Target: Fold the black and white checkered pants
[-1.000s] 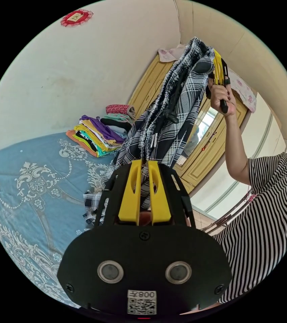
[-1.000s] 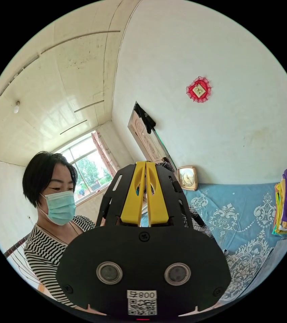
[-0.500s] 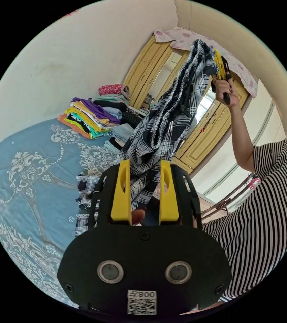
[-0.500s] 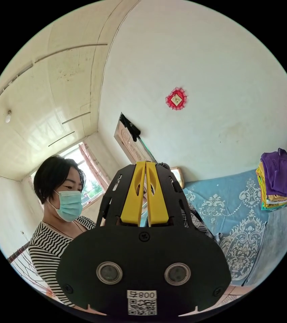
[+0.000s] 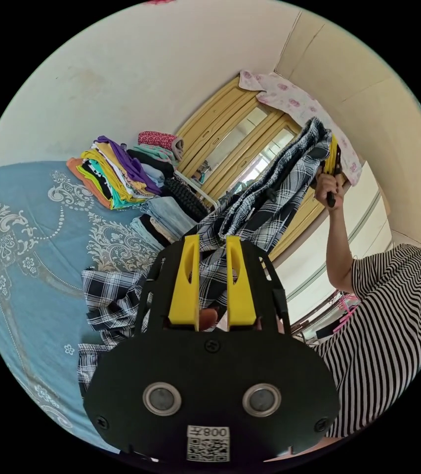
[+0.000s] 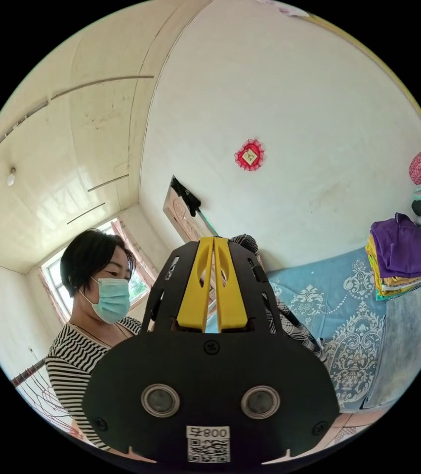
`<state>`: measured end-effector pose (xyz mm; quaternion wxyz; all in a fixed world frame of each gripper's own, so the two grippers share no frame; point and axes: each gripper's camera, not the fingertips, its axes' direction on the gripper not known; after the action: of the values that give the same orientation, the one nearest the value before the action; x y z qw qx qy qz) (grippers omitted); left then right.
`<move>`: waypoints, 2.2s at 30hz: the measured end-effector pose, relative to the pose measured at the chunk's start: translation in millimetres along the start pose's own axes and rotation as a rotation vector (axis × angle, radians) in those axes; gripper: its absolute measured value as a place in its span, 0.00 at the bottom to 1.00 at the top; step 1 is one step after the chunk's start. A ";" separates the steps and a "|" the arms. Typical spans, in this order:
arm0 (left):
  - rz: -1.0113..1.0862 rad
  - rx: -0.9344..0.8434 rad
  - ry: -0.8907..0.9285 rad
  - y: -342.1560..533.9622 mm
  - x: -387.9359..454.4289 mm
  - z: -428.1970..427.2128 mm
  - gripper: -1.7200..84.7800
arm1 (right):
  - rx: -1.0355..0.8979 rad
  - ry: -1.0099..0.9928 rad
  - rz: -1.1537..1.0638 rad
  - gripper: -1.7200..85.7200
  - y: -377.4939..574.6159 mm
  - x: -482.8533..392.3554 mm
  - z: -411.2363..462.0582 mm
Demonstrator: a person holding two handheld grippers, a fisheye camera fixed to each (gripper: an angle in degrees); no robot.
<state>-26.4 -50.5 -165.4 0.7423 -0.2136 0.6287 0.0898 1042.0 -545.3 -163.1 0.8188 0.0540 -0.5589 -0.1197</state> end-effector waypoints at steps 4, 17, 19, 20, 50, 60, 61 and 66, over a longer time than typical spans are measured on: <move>0.005 -0.063 0.033 -7.2 -7.3 24.5 0.12 | 0.009 0.003 0.007 0.02 3.5 2.2 -7.8; 0.108 -0.095 0.081 -52.3 -9.9 69.9 0.05 | 0.049 0.022 0.034 0.02 21.2 11.6 -45.8; 0.099 -0.073 0.063 -54.9 -11.8 64.9 0.04 | 0.066 0.034 0.042 0.02 24.7 14.7 -55.2; 0.098 -0.057 0.060 -57.4 -12.6 60.2 0.04 | 0.076 0.043 0.048 0.02 27.3 17.4 -61.6; 0.004 -0.129 0.206 -91.0 -48.1 125.4 0.15 | 0.122 -0.052 0.037 0.02 64.3 -3.2 -132.0; -0.149 -0.060 0.480 -91.6 -77.2 152.7 0.13 | 0.124 -0.055 0.041 0.02 69.1 -6.1 -154.2; -0.153 -0.056 0.481 -90.9 -78.2 152.5 0.13 | 0.125 -0.051 0.040 0.02 68.9 -6.6 -157.4; -0.167 -0.090 0.494 -87.8 -77.1 161.5 0.12 | 0.131 -0.041 0.041 0.02 66.7 -6.6 -168.8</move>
<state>138.5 -49.0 -53.4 0.5610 -0.3129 0.7664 0.0009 1205.4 -486.9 -216.5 0.8042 0.0933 -0.5832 -0.0671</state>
